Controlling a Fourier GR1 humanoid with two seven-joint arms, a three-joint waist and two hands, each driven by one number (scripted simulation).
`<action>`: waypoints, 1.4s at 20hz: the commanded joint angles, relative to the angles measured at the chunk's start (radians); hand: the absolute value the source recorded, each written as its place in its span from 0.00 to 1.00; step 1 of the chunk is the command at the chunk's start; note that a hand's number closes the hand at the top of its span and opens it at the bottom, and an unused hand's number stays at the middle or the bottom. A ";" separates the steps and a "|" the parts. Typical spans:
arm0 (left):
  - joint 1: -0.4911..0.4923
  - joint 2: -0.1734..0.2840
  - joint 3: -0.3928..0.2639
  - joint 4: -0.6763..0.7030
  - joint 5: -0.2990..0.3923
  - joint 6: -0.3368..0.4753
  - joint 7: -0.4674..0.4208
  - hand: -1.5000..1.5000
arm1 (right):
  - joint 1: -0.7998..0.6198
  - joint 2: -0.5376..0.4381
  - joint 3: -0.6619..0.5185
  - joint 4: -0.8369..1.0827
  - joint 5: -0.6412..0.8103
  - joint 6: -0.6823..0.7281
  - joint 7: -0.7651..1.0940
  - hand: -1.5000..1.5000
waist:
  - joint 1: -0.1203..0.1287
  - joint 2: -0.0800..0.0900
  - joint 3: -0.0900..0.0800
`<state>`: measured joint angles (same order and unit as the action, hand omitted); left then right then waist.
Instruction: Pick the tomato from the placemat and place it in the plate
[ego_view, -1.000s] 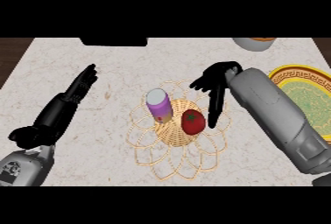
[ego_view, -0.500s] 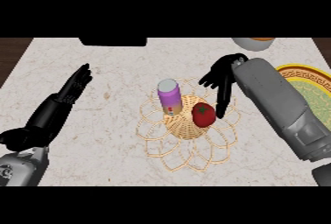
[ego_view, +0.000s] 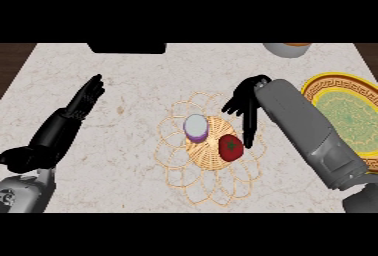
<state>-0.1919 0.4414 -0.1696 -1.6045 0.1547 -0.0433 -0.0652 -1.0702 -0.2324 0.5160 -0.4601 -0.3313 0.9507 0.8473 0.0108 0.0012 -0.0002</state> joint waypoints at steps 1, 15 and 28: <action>0.012 -0.010 0.017 -0.014 -0.014 0.001 0.011 0.50 | 0.006 0.032 -0.003 -0.027 -0.008 0.069 0.116 0.00 | -0.010 -0.005 0.000; 0.062 -0.029 0.040 0.005 -0.030 -0.038 -0.045 0.50 | 0.180 0.070 0.077 -0.101 0.009 0.102 0.108 0.00 | -0.022 -0.006 -0.001; 0.029 -0.033 0.063 -0.040 -0.030 -0.045 0.022 0.50 | 0.293 0.065 0.142 -0.278 0.020 0.124 0.058 1.00 | -0.020 -0.005 0.000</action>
<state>-0.1536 0.4041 -0.1220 -1.6522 0.1127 -0.0700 -0.0388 -0.8740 -0.2197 0.6122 -0.7120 -0.2941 0.9944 0.8806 -0.0081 -0.0367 -0.0139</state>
